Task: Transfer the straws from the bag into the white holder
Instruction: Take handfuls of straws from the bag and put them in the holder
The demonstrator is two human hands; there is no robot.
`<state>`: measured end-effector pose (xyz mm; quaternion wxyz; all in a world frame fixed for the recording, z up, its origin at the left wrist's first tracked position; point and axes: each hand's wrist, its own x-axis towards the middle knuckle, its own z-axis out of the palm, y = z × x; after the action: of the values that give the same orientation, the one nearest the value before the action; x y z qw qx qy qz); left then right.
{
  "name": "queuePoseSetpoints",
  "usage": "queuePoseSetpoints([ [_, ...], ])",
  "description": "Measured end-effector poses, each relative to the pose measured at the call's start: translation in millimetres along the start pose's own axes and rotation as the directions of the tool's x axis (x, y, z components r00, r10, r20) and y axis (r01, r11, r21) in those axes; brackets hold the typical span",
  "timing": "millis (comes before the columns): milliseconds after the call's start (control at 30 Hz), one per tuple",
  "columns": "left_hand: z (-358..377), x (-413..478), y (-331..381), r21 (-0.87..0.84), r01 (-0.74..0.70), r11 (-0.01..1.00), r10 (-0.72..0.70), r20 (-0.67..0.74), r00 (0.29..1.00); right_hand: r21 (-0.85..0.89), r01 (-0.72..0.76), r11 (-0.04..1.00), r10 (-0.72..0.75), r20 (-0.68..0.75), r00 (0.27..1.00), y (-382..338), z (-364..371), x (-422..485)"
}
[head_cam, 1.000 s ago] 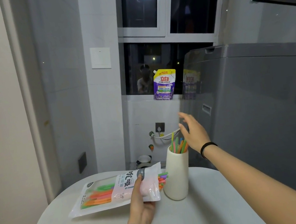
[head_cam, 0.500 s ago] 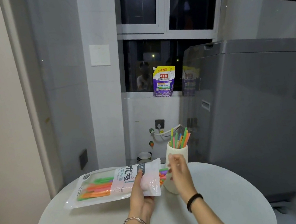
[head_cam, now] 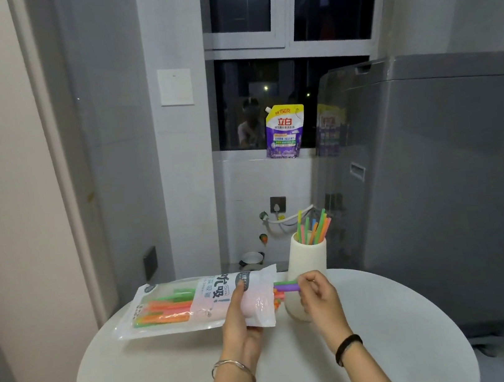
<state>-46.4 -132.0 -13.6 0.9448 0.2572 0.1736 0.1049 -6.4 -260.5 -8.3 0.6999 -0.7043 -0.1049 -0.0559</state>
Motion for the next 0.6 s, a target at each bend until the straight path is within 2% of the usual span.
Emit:
queuePoseSetpoints([
  [67,-2,0,2,0.002,-0.005,1.0,0.005,-0.011,1.0,0.084,-0.046,0.995,0.055,-0.102,0.993,0,-9,4],
  [133,-2,0,3,0.029,0.003,1.0,-0.003,0.011,1.0,0.167,-0.095,0.981,0.117,-0.125,0.985,1,-12,5],
  [267,-1,-1,-3,0.059,0.012,0.998,-0.012,0.001,1.0,0.238,-0.185,0.953,0.182,0.037,0.983,2,-1,-1],
  [333,0,0,-4,0.044,0.005,0.999,-0.005,-0.01,1.0,0.236,-0.203,0.95,0.196,0.055,0.979,1,5,-2],
  [433,-2,0,-2,0.007,0.002,1.0,-0.002,0.006,1.0,0.253,-0.183,0.95,0.21,-0.082,0.974,-6,3,1],
  [533,-4,0,4,-0.043,-0.002,0.999,0.003,0.024,1.0,0.371,-0.13,0.919,0.243,-0.277,0.93,-9,-10,6],
  [600,-5,0,4,-0.016,0.005,1.0,-0.004,0.047,0.999,0.415,-0.11,0.903,0.256,-0.315,0.914,-9,-14,7],
])
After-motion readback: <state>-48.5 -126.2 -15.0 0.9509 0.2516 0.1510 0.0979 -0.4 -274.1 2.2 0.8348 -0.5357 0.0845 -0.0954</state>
